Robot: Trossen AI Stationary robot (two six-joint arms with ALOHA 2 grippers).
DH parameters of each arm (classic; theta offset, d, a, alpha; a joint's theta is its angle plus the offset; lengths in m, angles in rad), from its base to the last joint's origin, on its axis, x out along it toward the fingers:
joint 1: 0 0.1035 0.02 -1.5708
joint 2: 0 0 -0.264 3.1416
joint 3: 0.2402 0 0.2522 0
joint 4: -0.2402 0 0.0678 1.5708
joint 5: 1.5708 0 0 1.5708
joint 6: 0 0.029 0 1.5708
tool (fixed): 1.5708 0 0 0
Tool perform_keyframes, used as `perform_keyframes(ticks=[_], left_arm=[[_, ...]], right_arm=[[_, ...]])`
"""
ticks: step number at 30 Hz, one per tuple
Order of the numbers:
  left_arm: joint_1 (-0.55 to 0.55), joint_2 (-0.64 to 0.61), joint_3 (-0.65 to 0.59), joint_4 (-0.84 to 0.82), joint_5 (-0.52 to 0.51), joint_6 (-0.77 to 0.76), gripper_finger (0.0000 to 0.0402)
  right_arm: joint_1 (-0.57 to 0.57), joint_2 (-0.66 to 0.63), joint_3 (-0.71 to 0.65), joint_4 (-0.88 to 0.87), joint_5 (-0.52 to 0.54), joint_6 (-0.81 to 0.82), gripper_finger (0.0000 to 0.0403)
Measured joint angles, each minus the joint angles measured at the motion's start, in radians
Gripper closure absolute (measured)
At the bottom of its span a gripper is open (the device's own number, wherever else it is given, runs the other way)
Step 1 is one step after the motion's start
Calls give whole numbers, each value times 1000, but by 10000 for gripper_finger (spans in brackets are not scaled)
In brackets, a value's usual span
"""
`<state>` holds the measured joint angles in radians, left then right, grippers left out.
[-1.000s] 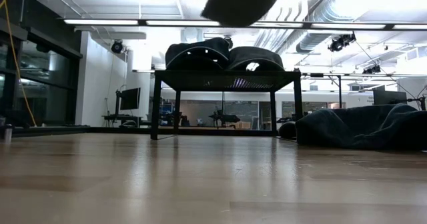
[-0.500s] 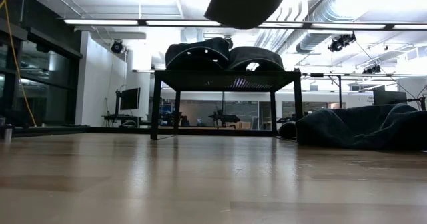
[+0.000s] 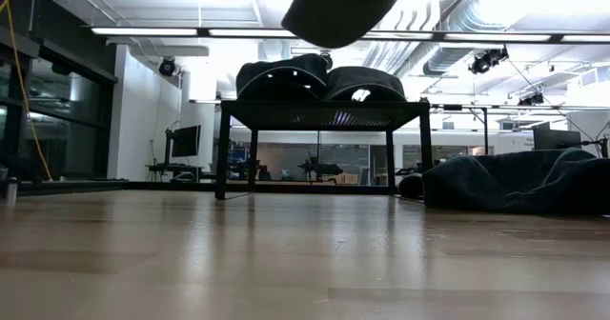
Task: Pick & Place hat
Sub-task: Stack the bottom gray cap on top of the gray cap on the shelf
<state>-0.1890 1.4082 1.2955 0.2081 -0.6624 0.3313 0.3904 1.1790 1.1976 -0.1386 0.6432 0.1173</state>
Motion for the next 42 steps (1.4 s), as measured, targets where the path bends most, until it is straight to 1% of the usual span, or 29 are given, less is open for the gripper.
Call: perform_keyframes(ticks=[3, 6, 13, 22, 27, 30, 34, 38, 42], left_arm=[[0, 0, 0, 0, 0, 0, 401], [0, 0, 0, 0, 0, 0, 401], [0, 0, 0, -1, 1, 0, 401], [0, 0, 0, 0, 1, 0, 399], [-1, 0, 0, 2, 1, 2, 379], [-1, 0, 0, 7, 3, 30, 357], [-1, -17, 0, 10, 40, 58, 322], [-1, -43, 0, 7, 102, 75, 296], [-1, -75, 0, -7, 194, 88, 286]], right_arm=[[0, 0, 0, -6, -17, -11, 319], [0, 0, 0, -7, -29, -13, 346], [0, -1, 0, -6, -46, 4, 385], [-3, -12, 0, 9, -45, 63, 388], [-5, -37, 0, 8, -46, 95, 388], [-11, -40, 42, -44, -59, 102, 388], [-42, -40, 158, -208, -114, 145, 388], [-88, -39, 275, -364, -176, 180, 388], [-158, -39, 380, -498, -285, 192, 388]])
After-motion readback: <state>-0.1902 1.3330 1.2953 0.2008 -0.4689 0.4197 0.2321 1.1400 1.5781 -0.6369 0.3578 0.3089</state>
